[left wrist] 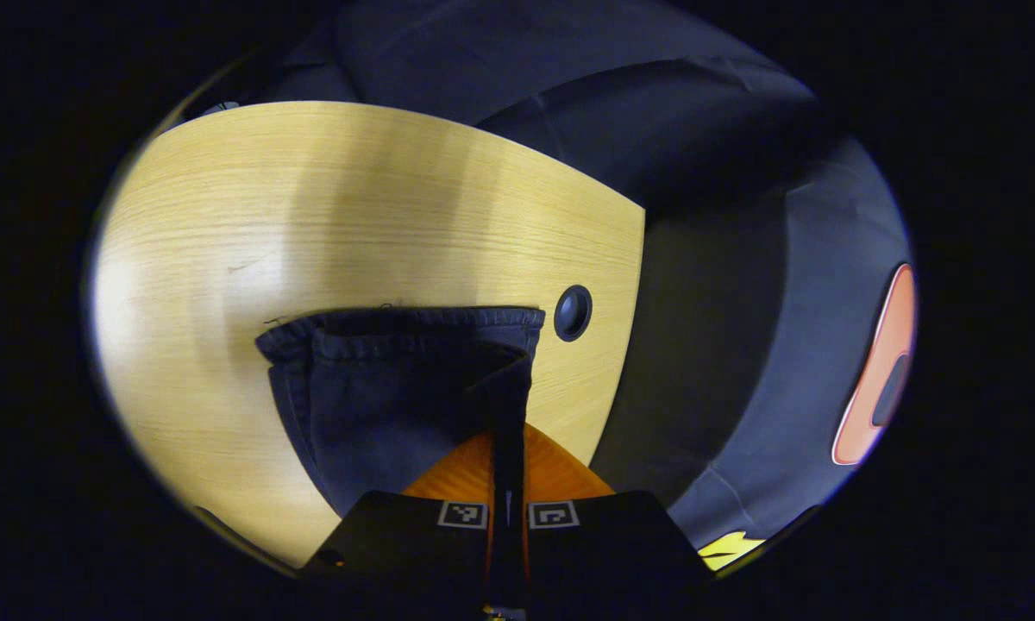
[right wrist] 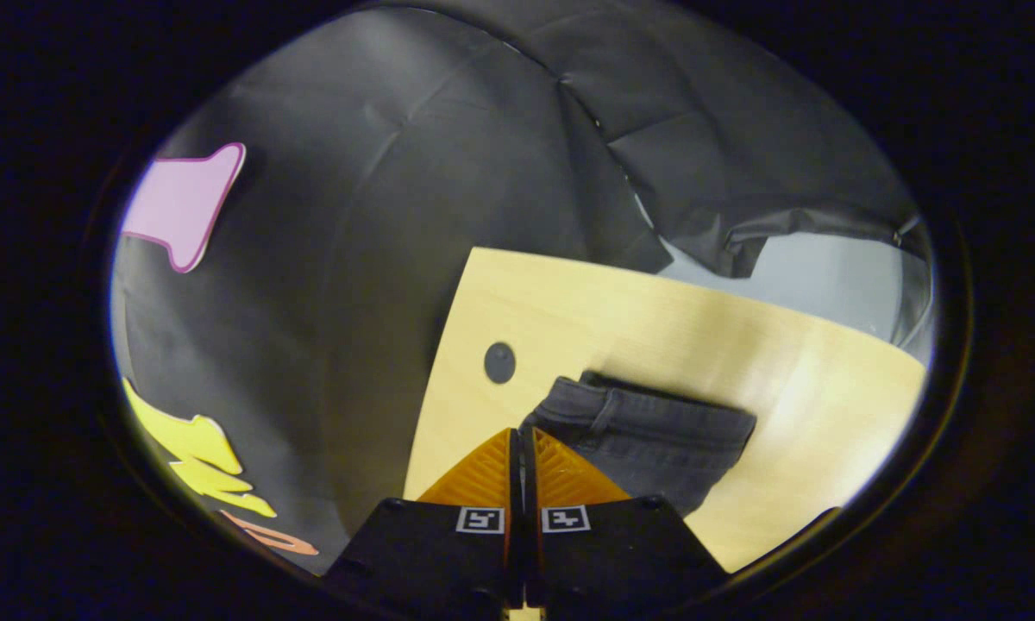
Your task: Grasp the waist and the cuffs of the jeans and fold them to make the two legs overlap; first hold the waist and fold one-third of the jeans toward the cuffs, then hold the cuffs and fold the remaining one-third in the same direction to finish folding.
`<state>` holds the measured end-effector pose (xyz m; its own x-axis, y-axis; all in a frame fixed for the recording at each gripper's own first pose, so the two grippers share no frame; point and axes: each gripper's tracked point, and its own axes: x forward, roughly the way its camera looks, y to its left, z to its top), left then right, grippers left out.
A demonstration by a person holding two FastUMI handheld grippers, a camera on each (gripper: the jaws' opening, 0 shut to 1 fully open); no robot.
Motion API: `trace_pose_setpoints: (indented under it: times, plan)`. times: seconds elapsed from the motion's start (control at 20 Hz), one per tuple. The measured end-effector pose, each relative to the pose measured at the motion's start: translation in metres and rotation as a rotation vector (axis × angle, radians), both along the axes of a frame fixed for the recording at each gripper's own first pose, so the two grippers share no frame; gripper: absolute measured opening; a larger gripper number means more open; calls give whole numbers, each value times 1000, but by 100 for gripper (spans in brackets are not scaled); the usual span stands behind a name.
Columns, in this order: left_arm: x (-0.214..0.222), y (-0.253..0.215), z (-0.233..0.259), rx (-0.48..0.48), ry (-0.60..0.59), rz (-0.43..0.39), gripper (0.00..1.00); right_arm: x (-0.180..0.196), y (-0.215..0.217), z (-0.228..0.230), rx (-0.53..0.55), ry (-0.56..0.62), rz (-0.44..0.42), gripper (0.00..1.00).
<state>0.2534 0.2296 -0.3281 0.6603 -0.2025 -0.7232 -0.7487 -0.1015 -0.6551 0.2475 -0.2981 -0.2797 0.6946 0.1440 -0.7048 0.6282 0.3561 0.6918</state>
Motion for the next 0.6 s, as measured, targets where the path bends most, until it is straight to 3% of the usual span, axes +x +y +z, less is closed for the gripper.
trace_pose_setpoints:
  times: [0.3,0.35,0.4,0.5,0.55,0.6]
  plan:
    - [9,-5,-15,10,31,-17,5,-4,3,-35,-12,59,34,1]
    - [9,-5,-15,26,41,-32,0,-6,7,-42,-13,71,45,1]
    - [9,-5,-17,46,56,-49,24,-7,12,-47,-10,82,57,1]
    - [12,-6,-9,68,50,-65,38,-9,23,-54,-23,94,96,1]
    - [16,-6,0,75,32,-68,38,-9,27,-57,-42,97,118,1]
    - [17,-6,8,86,26,-81,58,-11,31,-56,-58,92,132,1]
